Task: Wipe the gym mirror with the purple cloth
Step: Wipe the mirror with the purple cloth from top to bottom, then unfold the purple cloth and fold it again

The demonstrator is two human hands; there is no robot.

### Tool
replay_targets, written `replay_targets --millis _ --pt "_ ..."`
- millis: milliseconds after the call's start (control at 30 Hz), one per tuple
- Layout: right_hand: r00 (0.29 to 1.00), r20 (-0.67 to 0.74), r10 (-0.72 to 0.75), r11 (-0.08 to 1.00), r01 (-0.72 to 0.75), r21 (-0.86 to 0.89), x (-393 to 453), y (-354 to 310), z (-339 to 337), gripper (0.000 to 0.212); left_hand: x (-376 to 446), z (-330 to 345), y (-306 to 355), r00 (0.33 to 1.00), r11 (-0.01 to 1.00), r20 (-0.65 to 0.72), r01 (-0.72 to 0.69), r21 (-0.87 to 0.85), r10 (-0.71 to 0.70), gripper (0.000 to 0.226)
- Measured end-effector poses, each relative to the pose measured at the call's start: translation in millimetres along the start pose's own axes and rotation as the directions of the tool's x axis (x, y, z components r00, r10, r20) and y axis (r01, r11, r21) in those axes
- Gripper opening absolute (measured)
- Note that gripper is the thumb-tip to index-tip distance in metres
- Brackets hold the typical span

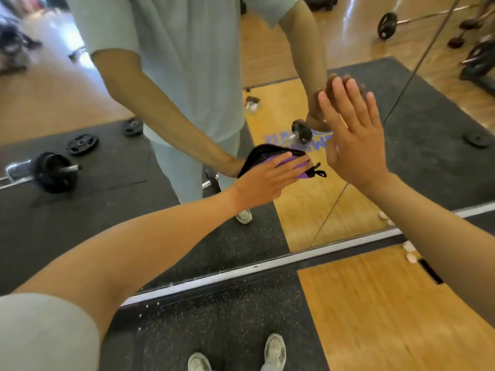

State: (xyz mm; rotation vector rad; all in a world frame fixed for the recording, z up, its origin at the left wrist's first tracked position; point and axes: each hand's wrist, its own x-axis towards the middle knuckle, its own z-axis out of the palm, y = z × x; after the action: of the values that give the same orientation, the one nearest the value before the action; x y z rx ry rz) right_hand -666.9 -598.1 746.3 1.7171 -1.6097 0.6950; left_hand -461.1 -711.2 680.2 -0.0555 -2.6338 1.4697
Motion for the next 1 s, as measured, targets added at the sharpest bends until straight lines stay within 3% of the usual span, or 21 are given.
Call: replay_targets --millis 100,267,500,767,900,1000 --pt "0.993 0.043 0.113 0.994 -0.112 -0.014 -16 -16 6 0.085 11 14 38 0.992 0.996 0.105 -0.061 -0.065 0.068 0.077" --pt "0.971 0.097 0.22 0.971 -0.228 0.077 -24 -35 7 0.087 -20 31 63 0.938 0.979 0.29 -0.202 0.012 0.19 0.071" --pt "0.935 0.121 0.334 0.912 -0.353 0.207 -31 -78 15 0.092 -135 43 56 0.973 0.994 0.223 -0.043 -0.098 0.064 0.073" --pt "0.892 0.2 0.405 0.808 -0.451 0.379 -41 -134 37 0.095 -253 34 32 0.962 0.995 0.272 0.062 -0.083 -0.038 0.067" --pt "0.883 0.236 0.406 0.812 -0.467 0.35 -44 -145 38 0.095 -269 30 31 0.96 0.984 0.26 0.138 -0.116 -0.104 0.072" --pt "0.907 0.285 0.31 0.863 -0.394 0.315 -57 -159 45 0.098 -257 33 44 0.962 0.97 0.233 0.185 -0.16 -0.145 0.077"
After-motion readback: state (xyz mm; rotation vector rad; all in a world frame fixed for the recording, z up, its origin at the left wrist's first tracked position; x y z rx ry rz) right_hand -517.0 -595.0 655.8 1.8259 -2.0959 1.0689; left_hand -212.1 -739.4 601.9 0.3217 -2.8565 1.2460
